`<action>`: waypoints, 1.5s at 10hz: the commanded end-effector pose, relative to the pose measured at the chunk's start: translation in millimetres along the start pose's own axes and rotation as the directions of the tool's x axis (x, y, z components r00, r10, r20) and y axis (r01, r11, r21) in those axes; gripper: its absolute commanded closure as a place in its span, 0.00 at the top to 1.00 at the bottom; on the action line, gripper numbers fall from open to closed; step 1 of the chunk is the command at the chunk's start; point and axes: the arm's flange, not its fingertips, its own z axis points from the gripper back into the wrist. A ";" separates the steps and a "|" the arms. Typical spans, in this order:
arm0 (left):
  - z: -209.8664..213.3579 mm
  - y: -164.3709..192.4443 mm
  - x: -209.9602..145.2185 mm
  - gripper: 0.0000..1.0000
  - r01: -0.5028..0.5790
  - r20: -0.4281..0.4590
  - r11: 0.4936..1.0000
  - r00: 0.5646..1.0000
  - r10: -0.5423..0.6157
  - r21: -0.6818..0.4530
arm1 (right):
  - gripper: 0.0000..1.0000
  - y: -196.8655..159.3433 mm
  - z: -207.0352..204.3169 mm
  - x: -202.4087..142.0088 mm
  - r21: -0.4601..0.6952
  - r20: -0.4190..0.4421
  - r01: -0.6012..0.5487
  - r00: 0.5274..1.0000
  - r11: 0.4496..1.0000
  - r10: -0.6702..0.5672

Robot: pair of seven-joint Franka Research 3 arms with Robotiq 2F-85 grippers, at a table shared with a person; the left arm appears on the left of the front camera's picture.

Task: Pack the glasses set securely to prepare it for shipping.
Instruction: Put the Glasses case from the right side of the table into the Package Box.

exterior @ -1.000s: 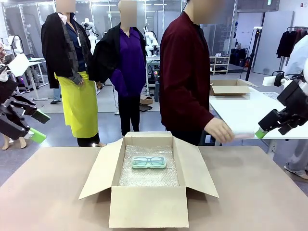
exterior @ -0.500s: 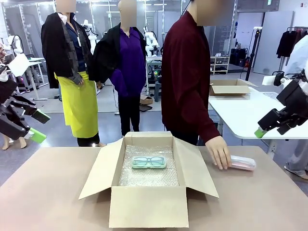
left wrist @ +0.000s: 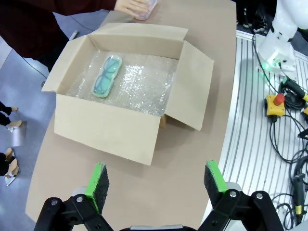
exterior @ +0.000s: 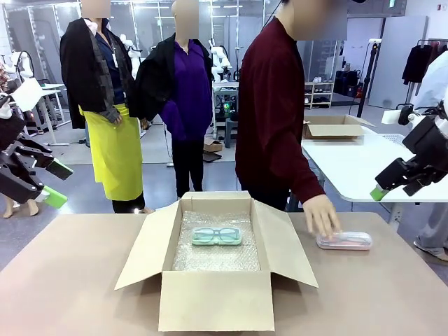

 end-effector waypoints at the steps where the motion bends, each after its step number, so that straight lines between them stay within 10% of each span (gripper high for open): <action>1: 2.2 0.3 -0.4 1.00 0.017 0.006 1.000 1.000 -0.017 -0.014 | 1.00 -0.5 1.9 -1.4 0.002 0.009 -0.010 1.000 1.000 0.010; 7: 2.2 0.3 -0.4 1.00 0.017 0.006 1.000 1.000 -0.017 -0.014 | 1.00 -3.0 -3.8 12.2 0.000 -0.027 -0.032 0.999 1.000 0.032; 10: 2.2 0.3 -0.4 1.00 0.017 0.006 1.000 1.000 -0.017 -0.014 | 1.00 -1.8 -24.7 46.8 0.021 -0.126 -0.369 0.921 0.929 0.369; 13: 2.2 0.3 -0.4 1.00 0.017 0.006 1.000 1.000 -0.017 -0.014 | 1.00 -0.9 -54.7 70.3 0.052 -0.142 -0.842 0.527 0.537 0.838; 15: 2.2 0.3 -0.4 1.00 0.017 0.006 1.000 1.000 -0.017 -0.014 | 1.00 -4.2 -75.6 93.0 0.131 -0.155 -0.883 0.430 0.450 0.889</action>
